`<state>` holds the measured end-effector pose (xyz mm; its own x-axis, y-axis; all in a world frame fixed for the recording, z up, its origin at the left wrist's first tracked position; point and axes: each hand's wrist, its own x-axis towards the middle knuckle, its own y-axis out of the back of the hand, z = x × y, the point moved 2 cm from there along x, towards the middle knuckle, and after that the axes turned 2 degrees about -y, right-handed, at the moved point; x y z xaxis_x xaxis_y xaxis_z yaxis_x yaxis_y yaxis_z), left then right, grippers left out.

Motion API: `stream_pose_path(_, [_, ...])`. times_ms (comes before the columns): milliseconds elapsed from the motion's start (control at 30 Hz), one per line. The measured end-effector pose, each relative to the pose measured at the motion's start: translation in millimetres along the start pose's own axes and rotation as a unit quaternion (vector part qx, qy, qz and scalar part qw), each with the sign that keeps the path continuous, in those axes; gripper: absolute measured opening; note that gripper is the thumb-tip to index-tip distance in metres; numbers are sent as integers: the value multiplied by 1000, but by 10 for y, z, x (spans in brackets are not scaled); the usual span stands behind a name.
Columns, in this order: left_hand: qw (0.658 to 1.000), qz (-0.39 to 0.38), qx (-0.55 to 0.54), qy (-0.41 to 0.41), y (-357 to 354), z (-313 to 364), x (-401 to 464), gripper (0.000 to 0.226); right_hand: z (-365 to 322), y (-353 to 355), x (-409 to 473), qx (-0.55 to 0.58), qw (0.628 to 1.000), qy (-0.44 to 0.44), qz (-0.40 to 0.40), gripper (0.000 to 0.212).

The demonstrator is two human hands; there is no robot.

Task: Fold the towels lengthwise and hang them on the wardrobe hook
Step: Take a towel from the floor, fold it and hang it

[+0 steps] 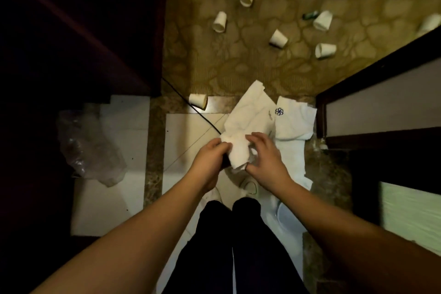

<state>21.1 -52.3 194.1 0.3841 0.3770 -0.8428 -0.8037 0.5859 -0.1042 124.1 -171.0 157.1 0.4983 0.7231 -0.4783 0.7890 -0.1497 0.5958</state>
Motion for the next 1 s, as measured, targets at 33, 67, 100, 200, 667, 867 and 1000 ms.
stream_pose_path(33, [1000, -1, -9, -7, -16, 113, -165, 17, -141, 134, -89, 5, 999, 15, 29, 75])
stream_pose_path(67, [1000, 4, -14, -18, -31, 269, -378, 17, -334, 308, -195, 3, 997, 44, 59, 70])
stream_pose_path(100, [999, 11, -18, -28, -45, 395, -551, 16, -483, 426, -285, -4, 994, 75, 74, 64])
stream_pose_path(200, [998, 29, -24, -48, -69, 755, -1127, 12, -984, 787, -624, -44, 972, 199, 115, 48])
stream_pose_path(667, [967, 108, 34, -228, 419, 1579, -3505, 21, -2992, 1670, -1937, -35, 905, 404, 128, 13])
stream_pose_path(867, [889, 27, 149, -433, 780, 1333, -4524, 43, -3729, 1792, -2652, 130, 920, 340, 148, 11])
stream_pose_path(1000, [844, 101, 272, -450, 1091, 942, -4959, 23, -4036, 1656, -3138, 196, 910, 327, 163, 13])
